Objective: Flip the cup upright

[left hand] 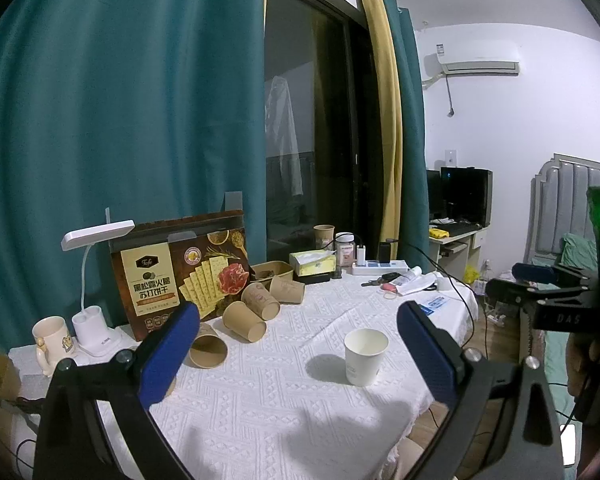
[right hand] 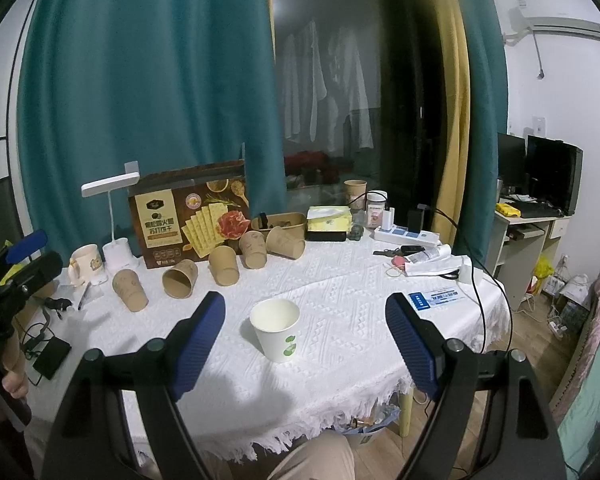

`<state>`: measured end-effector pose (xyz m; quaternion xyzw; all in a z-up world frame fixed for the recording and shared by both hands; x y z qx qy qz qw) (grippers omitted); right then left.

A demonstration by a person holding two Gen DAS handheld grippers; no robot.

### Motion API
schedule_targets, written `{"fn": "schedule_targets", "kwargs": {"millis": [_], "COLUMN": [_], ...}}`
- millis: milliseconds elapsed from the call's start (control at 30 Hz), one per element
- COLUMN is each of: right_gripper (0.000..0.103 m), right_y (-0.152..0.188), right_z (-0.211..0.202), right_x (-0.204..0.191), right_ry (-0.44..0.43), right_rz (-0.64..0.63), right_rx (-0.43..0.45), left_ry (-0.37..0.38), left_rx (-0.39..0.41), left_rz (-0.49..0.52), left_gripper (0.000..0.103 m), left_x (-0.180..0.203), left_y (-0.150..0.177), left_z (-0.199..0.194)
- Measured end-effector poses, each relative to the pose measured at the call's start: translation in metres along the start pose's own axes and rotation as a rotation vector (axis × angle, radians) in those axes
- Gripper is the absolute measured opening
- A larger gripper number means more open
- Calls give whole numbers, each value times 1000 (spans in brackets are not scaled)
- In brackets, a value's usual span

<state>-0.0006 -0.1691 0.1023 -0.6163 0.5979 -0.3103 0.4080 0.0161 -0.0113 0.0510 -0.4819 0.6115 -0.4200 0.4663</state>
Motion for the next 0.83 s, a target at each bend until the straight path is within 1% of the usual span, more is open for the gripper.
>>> {"fn": "schedule_targets", "kwargs": {"millis": [833], "right_gripper": [81], "right_y": [-1], "right_z": [1], "right_x": [-1], "right_ry": [2], "right_rz": [1], "right_rx": [-3], "left_ry": [8], "left_rx": [1], "left_rz": [7], "left_gripper": [99], "left_x": [4], "left_y": [0], "left_z": [1]}}
Point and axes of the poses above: each gripper's, at about its wrist camera, not at the fingertips, and z roughly the way its jaws point, x to its right, y to its underside, the point moved 7 cm from there along z, roughly the way its jaws point, and after that the axes turned 8 degrees about z, right-handed, at the moved point
